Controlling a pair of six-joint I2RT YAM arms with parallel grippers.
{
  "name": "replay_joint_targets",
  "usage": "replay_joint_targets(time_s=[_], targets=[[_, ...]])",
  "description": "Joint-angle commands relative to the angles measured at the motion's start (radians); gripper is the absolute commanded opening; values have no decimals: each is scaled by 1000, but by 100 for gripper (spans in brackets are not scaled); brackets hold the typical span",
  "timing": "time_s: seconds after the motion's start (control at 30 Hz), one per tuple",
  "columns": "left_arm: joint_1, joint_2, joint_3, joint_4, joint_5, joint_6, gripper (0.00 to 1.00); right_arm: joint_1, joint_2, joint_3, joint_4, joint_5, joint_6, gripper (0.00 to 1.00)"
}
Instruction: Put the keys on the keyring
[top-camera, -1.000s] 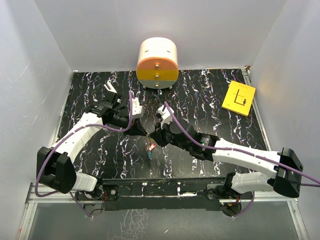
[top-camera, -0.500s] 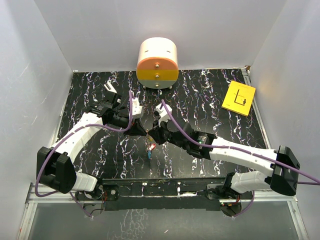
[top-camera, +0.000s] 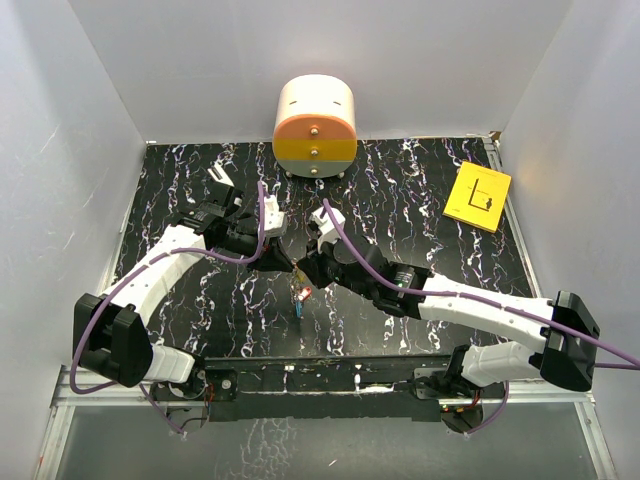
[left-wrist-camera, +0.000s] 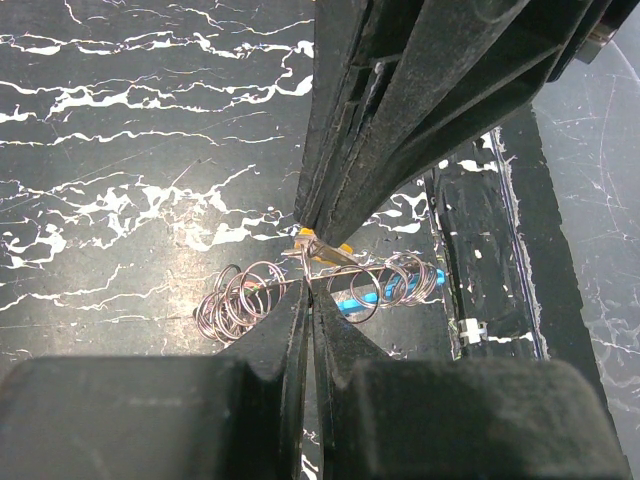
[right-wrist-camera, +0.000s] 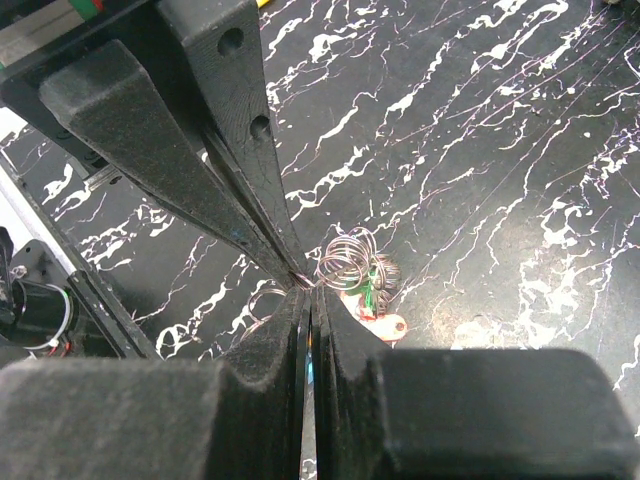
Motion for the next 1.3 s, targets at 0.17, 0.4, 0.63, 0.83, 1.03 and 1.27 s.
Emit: replay_joint_targets(time_s=[0.17,0.4,0.63,0.83,1.03,1.27], targets=[[7,-28,19,-18,68,21,0,6,11,74,42,28,22,8],[7,-33,25,-31,69,35,0,6,24,89,19,35,35,8],[7,-39,21,-35,73,45,0,6,20,78,2,57,60,8],[7,-40,28,-38,75,47,0,6,14,62,-3,61,76,8],[7,-39,29,-42,74,53,0,6,-3,50,-9,75,81,8],[7,-37,37,-34,76,36,0,6,-13,32,-12,76,91,8]])
